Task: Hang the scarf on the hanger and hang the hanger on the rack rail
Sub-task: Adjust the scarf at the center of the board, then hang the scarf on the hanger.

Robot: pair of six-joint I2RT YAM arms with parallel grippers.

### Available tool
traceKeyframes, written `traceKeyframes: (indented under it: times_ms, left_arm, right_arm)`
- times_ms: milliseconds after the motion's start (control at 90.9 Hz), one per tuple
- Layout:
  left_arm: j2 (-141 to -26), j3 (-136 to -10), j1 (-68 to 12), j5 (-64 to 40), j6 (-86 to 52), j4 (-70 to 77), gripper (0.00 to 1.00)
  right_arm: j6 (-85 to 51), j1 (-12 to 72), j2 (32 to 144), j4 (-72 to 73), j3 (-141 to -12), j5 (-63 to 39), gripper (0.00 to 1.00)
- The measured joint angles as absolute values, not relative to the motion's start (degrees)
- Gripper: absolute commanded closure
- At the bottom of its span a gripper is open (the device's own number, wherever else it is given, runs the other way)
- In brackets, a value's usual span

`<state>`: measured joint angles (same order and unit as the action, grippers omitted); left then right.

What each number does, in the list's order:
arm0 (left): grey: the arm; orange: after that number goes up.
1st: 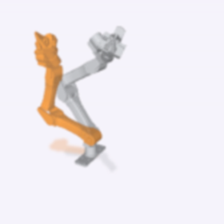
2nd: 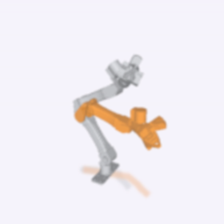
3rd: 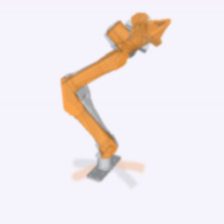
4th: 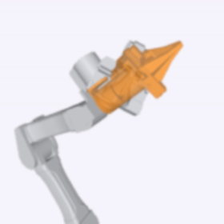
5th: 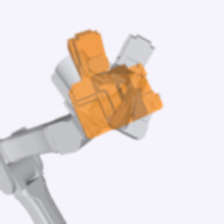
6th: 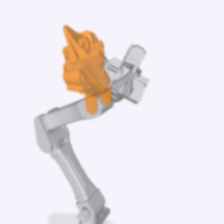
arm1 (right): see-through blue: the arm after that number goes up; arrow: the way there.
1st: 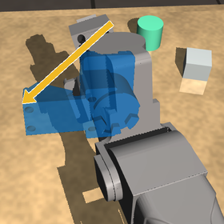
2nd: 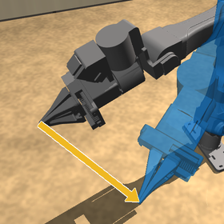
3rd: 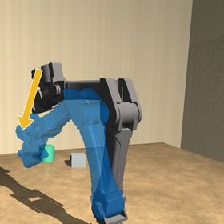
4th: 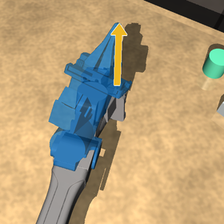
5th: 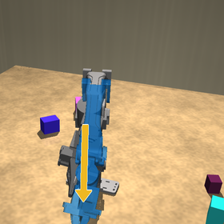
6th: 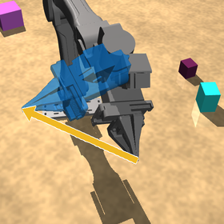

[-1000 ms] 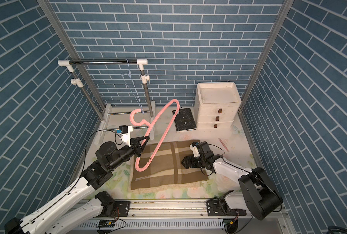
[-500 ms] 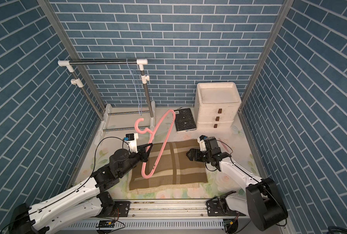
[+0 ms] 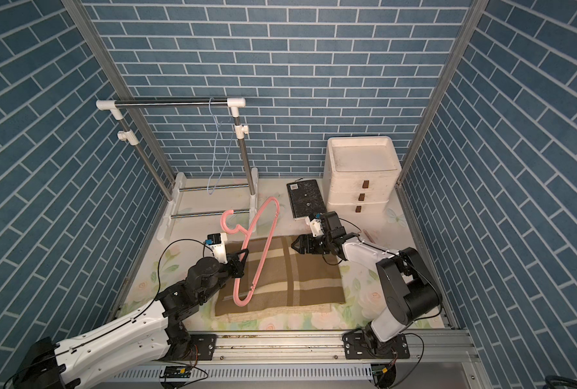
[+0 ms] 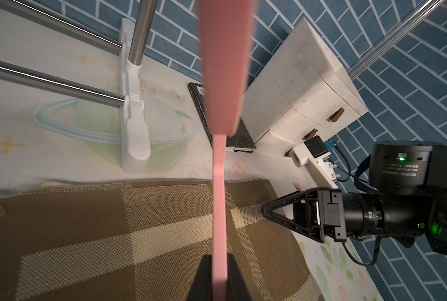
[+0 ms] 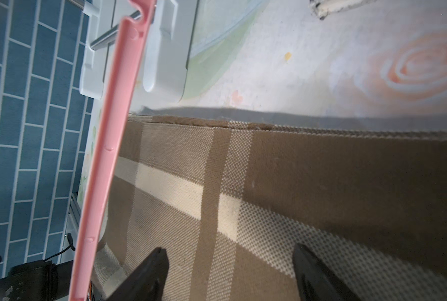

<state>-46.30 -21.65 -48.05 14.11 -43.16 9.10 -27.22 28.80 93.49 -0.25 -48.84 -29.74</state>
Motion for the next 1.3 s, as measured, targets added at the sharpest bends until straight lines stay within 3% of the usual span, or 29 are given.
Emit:
traceKeyframes:
  times_ms: [231,671,1067,1298]
  left_arm:
    - [-48.73,-21.58,-48.88,13.76,-44.29,10.83,1.0]
    - [-53.91,-21.58,-50.35,11.84,-44.62,13.08,1.0]
    - [-56.07,-21.63,-51.05,10.2,-44.64,13.19,1.0]
    - [-57.14,-21.63,-51.05,10.0,-44.62,13.15,1.0]
  right_arm:
    - [-28.03,27.88,96.6,0.91,-48.9,-26.09,0.19]
    - [-30.33,23.05,86.74,7.49,-36.51,-23.33,0.16]
    - [-29.74,14.68,72.82,-9.61,-39.27,-17.91,0.13]
    - [-30.2,13.91,69.06,-18.0,-33.17,-14.74,0.1]
